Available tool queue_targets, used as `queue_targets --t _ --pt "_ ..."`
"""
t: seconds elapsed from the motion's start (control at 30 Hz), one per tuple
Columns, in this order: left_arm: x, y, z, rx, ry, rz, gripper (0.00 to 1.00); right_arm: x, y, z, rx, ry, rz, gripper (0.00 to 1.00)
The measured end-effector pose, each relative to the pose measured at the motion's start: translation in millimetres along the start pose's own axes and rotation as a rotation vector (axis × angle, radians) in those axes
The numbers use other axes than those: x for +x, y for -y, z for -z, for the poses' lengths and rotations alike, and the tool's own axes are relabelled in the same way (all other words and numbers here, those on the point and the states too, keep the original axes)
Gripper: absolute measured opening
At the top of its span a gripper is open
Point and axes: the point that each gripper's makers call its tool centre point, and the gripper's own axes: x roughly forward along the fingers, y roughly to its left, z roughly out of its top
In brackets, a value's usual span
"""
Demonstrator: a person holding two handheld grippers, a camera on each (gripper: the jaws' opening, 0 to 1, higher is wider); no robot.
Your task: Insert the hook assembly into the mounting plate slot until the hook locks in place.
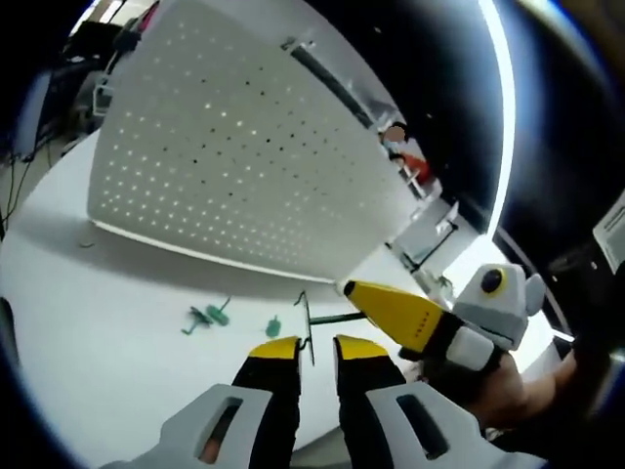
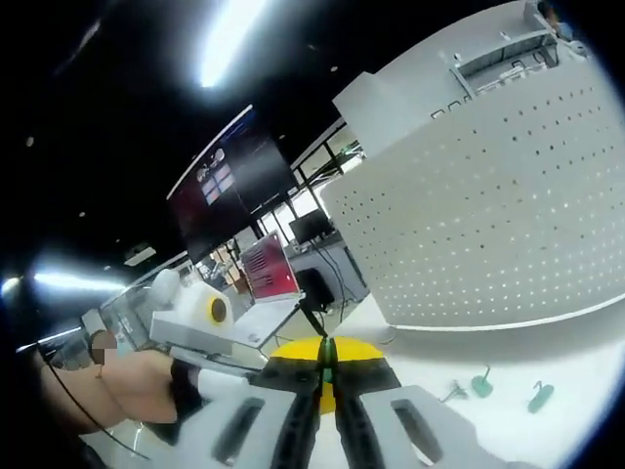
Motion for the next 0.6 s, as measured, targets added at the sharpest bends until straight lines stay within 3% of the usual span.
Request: queue_targets --t 0.13,0.4,0.6 --pt "-2.8 -2.2 -0.6 -0.003 0.004 -0.004 0.06 -0.9 -4.0 -0.7 -0.030 0.006 -0.005 0.00" --pt "-4.4 -2.7 0.2 0.006 0.011 -0.006 0.04 -2.0 -10.3 1.4 -0.082 -0.003 -0.013 0.00" --pt "-4.7 -3.7 -0.7 0.030 0.013 -0.019 0.02 -3.0 -8.8 2.2 -0.073 -0.006 -0.009 0.00"
